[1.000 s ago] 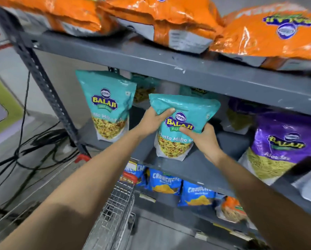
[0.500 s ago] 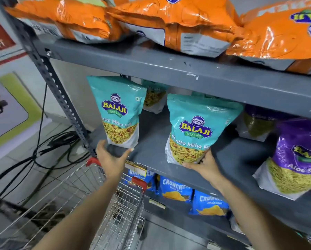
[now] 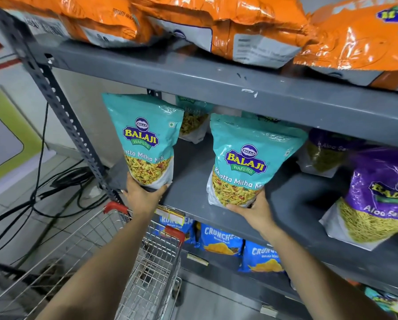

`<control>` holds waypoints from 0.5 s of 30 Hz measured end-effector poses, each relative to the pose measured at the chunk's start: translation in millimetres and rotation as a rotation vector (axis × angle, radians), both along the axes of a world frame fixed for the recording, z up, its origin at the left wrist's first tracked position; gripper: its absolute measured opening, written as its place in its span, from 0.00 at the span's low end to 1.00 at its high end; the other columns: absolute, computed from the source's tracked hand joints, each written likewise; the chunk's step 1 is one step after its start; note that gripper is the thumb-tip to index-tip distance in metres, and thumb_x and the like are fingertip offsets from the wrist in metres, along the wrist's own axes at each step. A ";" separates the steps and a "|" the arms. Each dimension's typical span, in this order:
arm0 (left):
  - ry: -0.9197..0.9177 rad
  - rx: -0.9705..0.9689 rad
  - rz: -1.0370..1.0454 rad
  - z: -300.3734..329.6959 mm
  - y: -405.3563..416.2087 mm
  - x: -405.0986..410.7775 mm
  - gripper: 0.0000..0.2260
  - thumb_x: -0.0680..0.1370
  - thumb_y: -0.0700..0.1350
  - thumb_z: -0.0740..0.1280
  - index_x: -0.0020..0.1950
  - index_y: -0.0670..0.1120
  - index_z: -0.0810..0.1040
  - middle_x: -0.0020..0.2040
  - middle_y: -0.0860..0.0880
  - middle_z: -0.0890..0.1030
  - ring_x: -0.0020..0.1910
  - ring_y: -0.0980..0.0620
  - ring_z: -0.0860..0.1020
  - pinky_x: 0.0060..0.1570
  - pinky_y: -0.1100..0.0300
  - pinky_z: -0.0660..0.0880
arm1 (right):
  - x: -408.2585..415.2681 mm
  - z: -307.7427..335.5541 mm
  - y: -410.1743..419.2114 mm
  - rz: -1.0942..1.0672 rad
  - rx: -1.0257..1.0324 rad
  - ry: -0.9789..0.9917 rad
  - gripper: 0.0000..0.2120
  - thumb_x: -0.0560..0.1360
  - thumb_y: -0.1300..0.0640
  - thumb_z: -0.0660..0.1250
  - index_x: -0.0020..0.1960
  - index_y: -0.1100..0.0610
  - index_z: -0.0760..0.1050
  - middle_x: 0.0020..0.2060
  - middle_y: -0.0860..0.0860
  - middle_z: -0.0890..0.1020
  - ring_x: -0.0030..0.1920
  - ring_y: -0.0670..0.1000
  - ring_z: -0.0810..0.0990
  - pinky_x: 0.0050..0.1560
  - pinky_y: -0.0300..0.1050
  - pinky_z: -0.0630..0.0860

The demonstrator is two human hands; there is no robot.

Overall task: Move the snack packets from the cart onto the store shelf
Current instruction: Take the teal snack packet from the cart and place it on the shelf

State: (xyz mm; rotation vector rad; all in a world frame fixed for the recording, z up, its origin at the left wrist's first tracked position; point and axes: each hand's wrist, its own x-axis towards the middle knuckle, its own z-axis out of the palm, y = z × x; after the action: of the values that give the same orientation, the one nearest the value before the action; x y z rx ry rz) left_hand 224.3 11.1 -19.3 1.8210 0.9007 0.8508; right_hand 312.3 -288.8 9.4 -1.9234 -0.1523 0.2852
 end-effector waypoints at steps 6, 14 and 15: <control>-0.034 -0.005 -0.031 8.3 -4.5 -4.0 0.46 0.56 0.55 0.83 0.68 0.48 0.66 0.63 0.48 0.77 0.62 0.48 0.76 0.61 0.55 0.74 | -7.0 -0.9 -3.1 -0.018 -0.004 0.013 0.51 0.53 0.48 0.84 0.69 0.46 0.61 0.61 0.45 0.79 0.63 0.50 0.77 0.64 0.51 0.75; -0.021 -0.040 -0.032 15.0 -7.6 -8.0 0.47 0.56 0.54 0.83 0.69 0.49 0.65 0.63 0.48 0.76 0.63 0.46 0.75 0.63 0.49 0.74 | -13.5 0.3 1.5 -0.051 0.036 -0.009 0.50 0.54 0.52 0.85 0.69 0.46 0.61 0.60 0.46 0.79 0.61 0.50 0.78 0.63 0.49 0.76; -0.019 -0.041 -0.032 15.7 -7.4 -7.9 0.47 0.55 0.55 0.83 0.69 0.49 0.64 0.63 0.48 0.76 0.63 0.46 0.75 0.63 0.48 0.74 | -13.7 0.3 2.1 -0.054 0.037 -0.014 0.50 0.55 0.52 0.85 0.69 0.46 0.61 0.61 0.46 0.79 0.61 0.50 0.78 0.63 0.49 0.76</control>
State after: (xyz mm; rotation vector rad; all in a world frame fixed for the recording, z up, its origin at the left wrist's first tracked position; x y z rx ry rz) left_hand 216.3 3.7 -3.7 1.7846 0.8689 0.8224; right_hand 298.6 -286.8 9.7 -1.8904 -0.1136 0.2310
